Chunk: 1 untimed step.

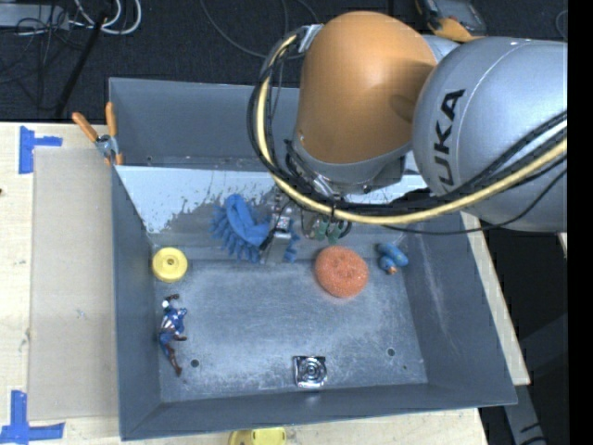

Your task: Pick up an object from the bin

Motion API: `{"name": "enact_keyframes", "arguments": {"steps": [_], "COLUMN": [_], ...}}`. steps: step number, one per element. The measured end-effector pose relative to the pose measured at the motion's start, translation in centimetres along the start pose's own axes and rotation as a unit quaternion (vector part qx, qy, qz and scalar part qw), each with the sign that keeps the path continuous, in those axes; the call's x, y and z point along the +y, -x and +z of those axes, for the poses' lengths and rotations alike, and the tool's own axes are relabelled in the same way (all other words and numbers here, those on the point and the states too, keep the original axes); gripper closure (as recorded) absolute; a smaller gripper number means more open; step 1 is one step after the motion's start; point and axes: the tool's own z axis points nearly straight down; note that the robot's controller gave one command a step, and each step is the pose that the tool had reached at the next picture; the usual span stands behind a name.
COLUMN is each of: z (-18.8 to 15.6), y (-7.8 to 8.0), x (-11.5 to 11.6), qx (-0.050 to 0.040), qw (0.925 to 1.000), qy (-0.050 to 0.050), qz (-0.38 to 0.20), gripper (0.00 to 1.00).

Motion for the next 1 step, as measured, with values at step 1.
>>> {"name": "enact_keyframes", "arguments": {"steps": [1], "z": [0.00], "y": [0.00], "x": [0.01], "qx": [0.0000], "qw": [1.0000], "qy": [0.000], "qz": [0.000], "gripper": [1.00]}}
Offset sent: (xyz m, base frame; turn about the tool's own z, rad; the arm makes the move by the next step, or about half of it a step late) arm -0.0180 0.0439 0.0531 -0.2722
